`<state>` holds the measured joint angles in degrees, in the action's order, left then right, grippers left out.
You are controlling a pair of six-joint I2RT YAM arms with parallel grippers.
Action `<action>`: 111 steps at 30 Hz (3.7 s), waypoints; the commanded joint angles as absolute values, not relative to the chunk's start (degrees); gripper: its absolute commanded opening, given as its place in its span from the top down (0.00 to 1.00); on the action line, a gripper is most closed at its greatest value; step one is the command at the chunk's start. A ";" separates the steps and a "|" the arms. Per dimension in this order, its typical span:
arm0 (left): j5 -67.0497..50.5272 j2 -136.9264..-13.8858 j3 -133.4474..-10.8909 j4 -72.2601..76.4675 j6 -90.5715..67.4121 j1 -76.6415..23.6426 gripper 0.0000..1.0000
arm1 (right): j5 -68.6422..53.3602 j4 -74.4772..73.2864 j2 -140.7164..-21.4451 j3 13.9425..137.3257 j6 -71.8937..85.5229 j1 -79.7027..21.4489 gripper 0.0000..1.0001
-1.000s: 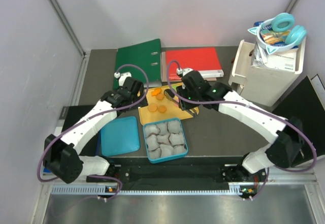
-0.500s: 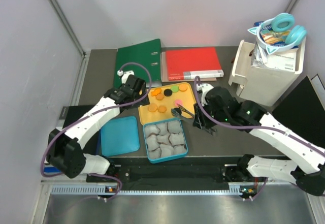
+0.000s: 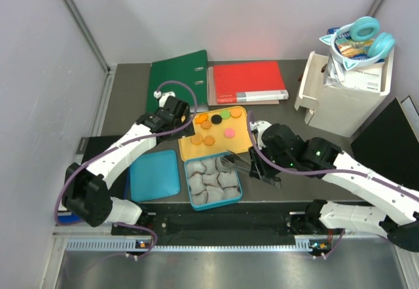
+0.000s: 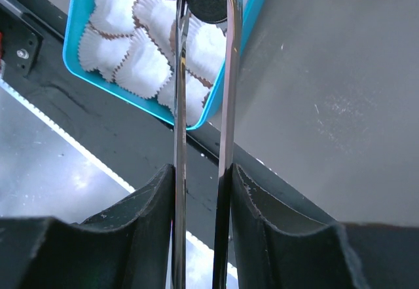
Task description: Pack the cookies
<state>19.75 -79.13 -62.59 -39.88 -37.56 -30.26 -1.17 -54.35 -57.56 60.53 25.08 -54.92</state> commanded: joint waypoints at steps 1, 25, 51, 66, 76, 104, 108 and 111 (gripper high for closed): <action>19.86 -78.05 -63.81 -38.32 -37.70 -30.15 0.01 | -0.61 -50.80 -59.23 60.47 24.79 -55.64 0.71; 20.65 -78.31 -62.84 -38.23 -37.79 -30.15 0.01 | 2.28 -48.07 -65.30 63.89 23.29 -55.63 0.47; 20.66 -75.32 -61.79 -39.37 -36.83 -30.06 0.01 | 4.48 -41.66 -97.27 89.55 18.46 -41.14 0.49; 21.88 -73.83 -61.08 -41.40 -36.47 -30.06 0.01 | 4.93 -40.35 -103.36 89.75 20.13 -39.64 0.50; 21.01 -74.36 -60.29 -40.69 -37.18 -29.97 0.01 | 3.78 -39.20 -102.31 85.61 21.27 -39.64 0.51; 19.86 -75.59 -59.85 -38.94 -37.44 -29.97 0.01 | 1.41 -42.89 -102.56 86.04 22.15 -41.22 0.47; 20.30 -75.50 -60.12 -39.29 -37.27 -29.97 0.01 | 1.06 -42.71 -105.37 88.76 22.06 -40.87 0.47; 20.57 -75.50 -60.21 -39.46 -37.27 -29.97 0.01 | 0.27 -42.80 -107.04 90.26 22.15 -40.17 0.49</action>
<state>19.99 -75.59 -59.66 -40.69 -37.36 -30.15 0.16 -44.93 -104.95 85.60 21.76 -40.77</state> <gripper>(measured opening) 0.990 0.527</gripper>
